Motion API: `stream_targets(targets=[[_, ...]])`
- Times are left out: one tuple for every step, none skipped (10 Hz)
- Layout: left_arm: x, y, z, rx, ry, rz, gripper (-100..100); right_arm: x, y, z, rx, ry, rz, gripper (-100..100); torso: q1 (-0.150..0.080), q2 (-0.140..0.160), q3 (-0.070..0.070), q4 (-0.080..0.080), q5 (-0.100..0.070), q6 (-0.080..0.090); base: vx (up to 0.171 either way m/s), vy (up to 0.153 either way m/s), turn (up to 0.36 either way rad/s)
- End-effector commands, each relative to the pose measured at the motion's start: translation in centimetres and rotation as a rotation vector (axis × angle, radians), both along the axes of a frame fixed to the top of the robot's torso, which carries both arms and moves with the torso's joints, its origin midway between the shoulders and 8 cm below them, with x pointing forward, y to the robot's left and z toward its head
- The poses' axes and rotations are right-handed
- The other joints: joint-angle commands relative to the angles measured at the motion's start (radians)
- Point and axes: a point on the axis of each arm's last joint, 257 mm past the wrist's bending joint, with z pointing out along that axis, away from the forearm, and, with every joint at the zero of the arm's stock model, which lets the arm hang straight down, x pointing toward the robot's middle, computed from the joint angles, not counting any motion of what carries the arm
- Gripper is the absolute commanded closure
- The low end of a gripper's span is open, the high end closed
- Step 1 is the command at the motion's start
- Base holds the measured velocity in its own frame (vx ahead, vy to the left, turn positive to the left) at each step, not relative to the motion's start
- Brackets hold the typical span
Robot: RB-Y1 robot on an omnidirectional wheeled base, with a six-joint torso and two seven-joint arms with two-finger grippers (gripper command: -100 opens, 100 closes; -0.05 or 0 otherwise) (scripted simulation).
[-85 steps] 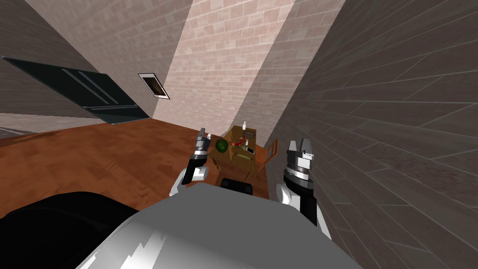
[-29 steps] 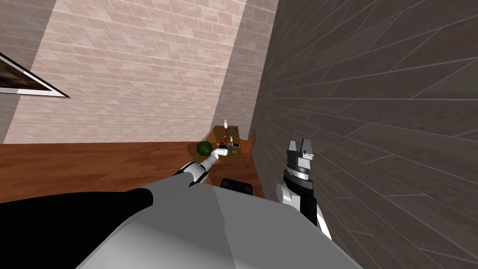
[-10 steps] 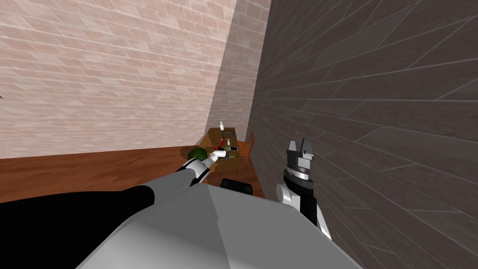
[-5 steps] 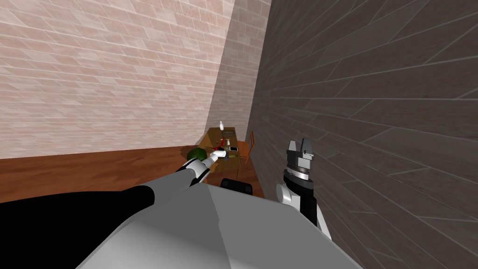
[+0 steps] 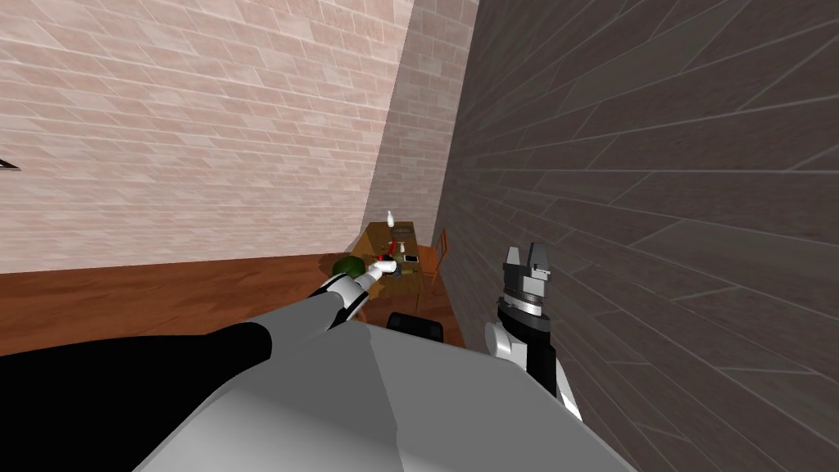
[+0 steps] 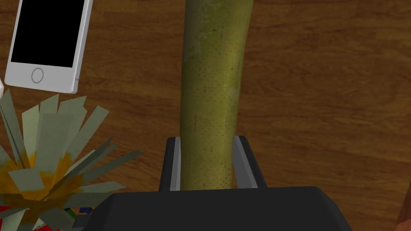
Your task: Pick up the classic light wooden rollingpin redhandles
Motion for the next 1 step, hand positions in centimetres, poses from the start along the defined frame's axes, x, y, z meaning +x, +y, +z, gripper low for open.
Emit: stream_targets(targets=[[0.00,0.00,0.00,0.000,0.000,0.000,0,0.00,0.00,0.00,0.000,0.000,0.000,0,0.000,0.000,0.000,0.000,0.000,0.000,-0.010,-0.001,0.000]])
